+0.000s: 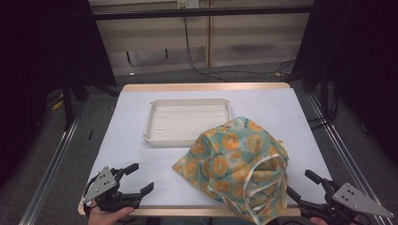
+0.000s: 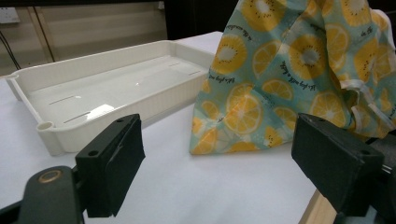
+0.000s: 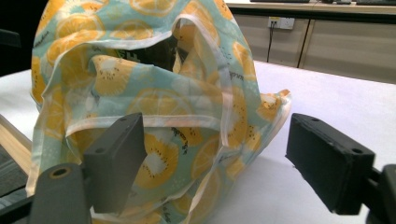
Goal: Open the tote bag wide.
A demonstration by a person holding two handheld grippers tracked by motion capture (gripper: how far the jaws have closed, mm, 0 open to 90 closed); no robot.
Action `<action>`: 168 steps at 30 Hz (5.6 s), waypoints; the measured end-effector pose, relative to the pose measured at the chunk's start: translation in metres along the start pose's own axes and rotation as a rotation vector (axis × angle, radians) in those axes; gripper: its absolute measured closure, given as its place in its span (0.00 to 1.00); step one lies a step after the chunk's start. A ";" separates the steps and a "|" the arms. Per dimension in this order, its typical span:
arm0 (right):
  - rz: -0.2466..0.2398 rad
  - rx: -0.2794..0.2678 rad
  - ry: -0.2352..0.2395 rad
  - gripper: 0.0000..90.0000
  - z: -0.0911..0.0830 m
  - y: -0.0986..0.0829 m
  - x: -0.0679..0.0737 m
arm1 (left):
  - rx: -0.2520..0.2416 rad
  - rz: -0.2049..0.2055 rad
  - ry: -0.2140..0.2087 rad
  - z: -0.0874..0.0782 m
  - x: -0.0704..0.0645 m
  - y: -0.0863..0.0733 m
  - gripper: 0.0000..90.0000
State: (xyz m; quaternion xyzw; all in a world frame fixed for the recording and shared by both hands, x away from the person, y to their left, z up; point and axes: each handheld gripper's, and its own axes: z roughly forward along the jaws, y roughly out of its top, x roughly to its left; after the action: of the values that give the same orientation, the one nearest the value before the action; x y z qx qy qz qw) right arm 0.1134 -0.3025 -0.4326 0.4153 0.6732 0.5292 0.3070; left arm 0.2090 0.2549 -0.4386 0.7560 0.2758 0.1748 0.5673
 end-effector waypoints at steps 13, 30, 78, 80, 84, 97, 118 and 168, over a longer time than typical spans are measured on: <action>0.016 0.029 0.027 0.39 -0.003 0.007 0.006 | 0.023 0.023 -0.045 0.012 -0.003 0.002 0.26; -0.016 0.062 0.298 0.62 0.028 0.044 0.024 | 0.037 0.032 -0.133 0.057 -0.010 0.028 0.37; -0.081 0.107 0.569 1.00 0.069 0.061 0.058 | 0.067 0.104 -0.483 0.130 -0.080 0.082 1.00; -0.084 0.077 0.558 1.00 0.070 0.071 0.053 | 0.058 0.103 -0.478 0.129 -0.079 0.088 1.00; -0.100 0.029 0.552 1.00 0.073 0.092 0.045 | 0.016 0.101 -0.502 0.126 -0.078 0.100 0.98; -0.081 -0.021 0.533 1.00 0.090 0.124 0.028 | -0.037 0.124 -0.477 0.109 -0.068 0.120 0.93; -0.110 -0.025 0.587 0.99 0.120 0.151 0.042 | 0.011 0.171 -0.476 0.155 -0.075 0.132 0.99; -0.035 -0.035 0.328 1.00 0.116 0.129 -0.039 | 0.062 0.015 -0.360 0.118 0.000 0.122 1.00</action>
State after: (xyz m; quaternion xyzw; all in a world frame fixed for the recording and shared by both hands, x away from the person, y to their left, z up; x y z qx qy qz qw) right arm 0.2607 -0.2719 -0.3377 0.3062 0.7121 0.5960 0.2095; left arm 0.3038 0.1403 -0.3568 0.7942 0.1695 0.0320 0.5827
